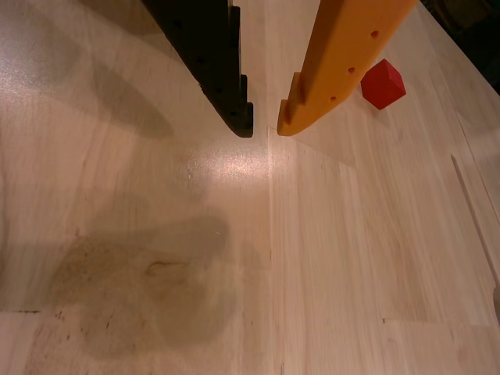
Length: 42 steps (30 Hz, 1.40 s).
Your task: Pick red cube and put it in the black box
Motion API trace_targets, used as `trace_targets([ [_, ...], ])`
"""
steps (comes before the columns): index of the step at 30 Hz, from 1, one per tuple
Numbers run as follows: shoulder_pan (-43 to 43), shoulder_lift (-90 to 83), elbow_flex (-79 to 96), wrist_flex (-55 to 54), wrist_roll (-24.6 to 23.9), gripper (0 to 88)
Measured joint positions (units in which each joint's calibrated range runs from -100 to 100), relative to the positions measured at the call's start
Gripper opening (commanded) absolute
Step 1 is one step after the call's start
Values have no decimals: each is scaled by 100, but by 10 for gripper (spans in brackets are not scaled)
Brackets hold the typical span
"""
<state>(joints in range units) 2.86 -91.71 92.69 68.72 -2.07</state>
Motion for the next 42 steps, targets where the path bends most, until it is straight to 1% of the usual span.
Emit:
trace_targets([
  [5, 30, -597, 172, 9, 0, 47],
  [20, 0, -564, 181, 9, 12, 54],
  [23, -30, -91, 163, -44, 23, 55],
  [28, -122, 1102, -280, -481, 6, 55],
  [37, -221, 2851, -1995, -699, -12, 55],
  [42, -579, 3556, -2745, -699, -12, 55],
])
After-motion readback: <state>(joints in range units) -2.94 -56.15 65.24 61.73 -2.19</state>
